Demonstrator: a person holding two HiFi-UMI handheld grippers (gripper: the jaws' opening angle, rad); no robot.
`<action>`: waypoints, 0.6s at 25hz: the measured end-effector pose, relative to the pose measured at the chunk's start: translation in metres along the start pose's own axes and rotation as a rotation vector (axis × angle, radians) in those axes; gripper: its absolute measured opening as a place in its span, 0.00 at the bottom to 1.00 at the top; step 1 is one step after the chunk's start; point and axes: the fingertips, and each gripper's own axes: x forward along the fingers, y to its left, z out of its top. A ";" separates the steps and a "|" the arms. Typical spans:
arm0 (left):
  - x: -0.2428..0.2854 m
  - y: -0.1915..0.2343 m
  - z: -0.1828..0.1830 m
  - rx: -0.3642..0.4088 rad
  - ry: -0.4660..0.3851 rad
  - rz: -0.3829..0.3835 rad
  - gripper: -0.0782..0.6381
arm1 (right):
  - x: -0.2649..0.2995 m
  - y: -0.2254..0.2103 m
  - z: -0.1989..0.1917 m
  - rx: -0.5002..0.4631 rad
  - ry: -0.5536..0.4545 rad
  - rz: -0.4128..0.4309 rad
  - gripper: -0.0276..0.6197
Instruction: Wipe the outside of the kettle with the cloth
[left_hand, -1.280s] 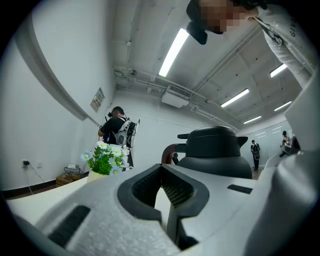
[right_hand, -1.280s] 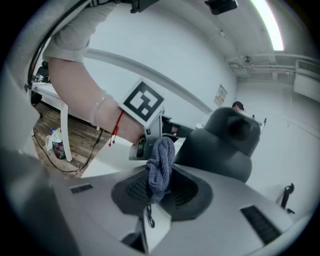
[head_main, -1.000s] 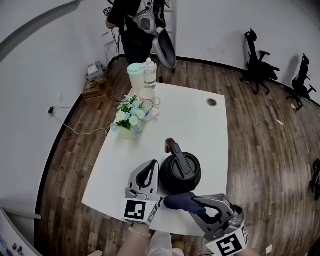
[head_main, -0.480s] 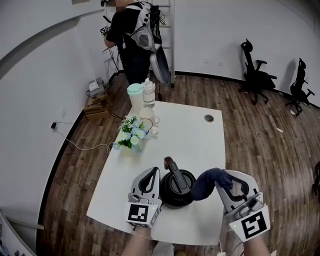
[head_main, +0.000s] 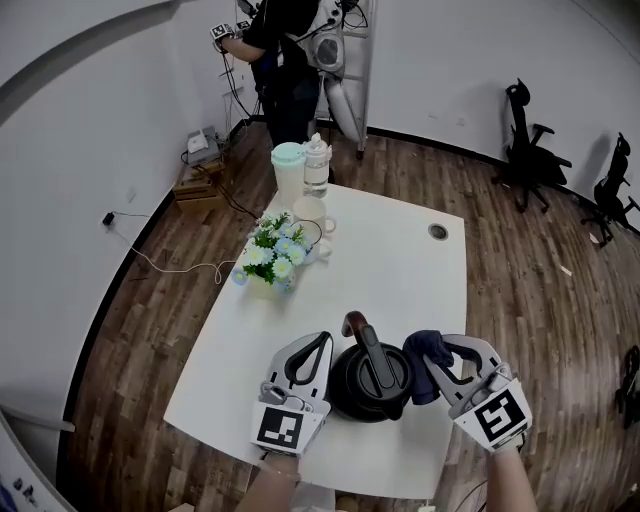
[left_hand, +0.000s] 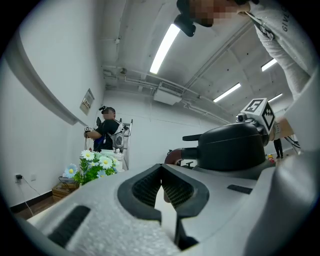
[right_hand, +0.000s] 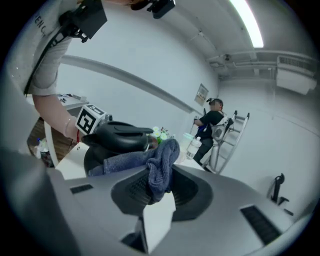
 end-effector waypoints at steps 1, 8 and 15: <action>0.000 0.001 -0.001 0.002 0.000 -0.002 0.12 | 0.007 0.001 -0.007 0.034 0.006 0.047 0.14; -0.002 0.007 -0.011 -0.021 0.004 -0.006 0.12 | 0.038 -0.001 -0.060 0.241 0.063 0.263 0.14; 0.009 0.012 -0.015 -0.015 -0.018 -0.011 0.12 | 0.063 0.024 -0.113 0.313 0.187 0.365 0.14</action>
